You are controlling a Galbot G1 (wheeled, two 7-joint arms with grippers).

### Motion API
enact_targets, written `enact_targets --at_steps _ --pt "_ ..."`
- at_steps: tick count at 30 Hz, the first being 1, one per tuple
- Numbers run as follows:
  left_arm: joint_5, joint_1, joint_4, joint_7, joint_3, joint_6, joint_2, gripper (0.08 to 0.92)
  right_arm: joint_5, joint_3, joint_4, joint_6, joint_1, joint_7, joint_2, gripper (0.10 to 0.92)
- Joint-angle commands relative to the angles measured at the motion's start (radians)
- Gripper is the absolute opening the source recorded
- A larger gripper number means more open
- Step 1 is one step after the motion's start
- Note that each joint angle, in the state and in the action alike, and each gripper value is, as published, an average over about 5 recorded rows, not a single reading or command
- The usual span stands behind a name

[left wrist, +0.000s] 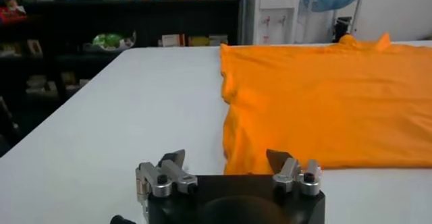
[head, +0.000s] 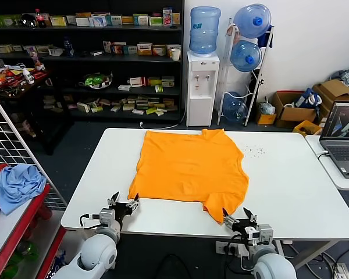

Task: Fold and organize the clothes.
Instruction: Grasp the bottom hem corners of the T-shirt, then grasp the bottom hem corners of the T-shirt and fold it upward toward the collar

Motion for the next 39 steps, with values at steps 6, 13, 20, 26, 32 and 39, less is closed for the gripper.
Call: enact_targets --at_steps 6,13,20,26,32,39 --pt "0.003 0.027 -0.019 0.010 -0.010 0.020 0.009 0.585 -0.004 -0.017 -0.011 -0.002 0.009 0.028 0.016 0.497" --pt "0.006 0.050 -0.039 0.014 -0.012 0.015 0.005 0.386 -0.021 -0.014 0.046 -0.006 -0.023 0.053 0.017 0.289" --pt "0.016 0.070 -0.064 0.017 -0.020 -0.012 0.004 0.187 -0.061 -0.004 0.067 0.010 -0.050 0.046 0.014 0.128" --pt "0.024 0.126 -0.159 0.012 -0.038 -0.022 0.035 0.090 -0.087 0.017 0.116 0.031 -0.106 0.034 -0.003 0.124" --pt "0.043 0.219 -0.261 0.007 -0.064 -0.029 0.084 0.089 -0.151 0.049 0.220 0.048 -0.242 0.036 -0.041 0.124" --pt "0.132 0.320 -0.338 0.016 -0.089 -0.063 0.093 0.089 -0.216 0.088 0.324 0.060 -0.370 0.045 -0.082 0.124"
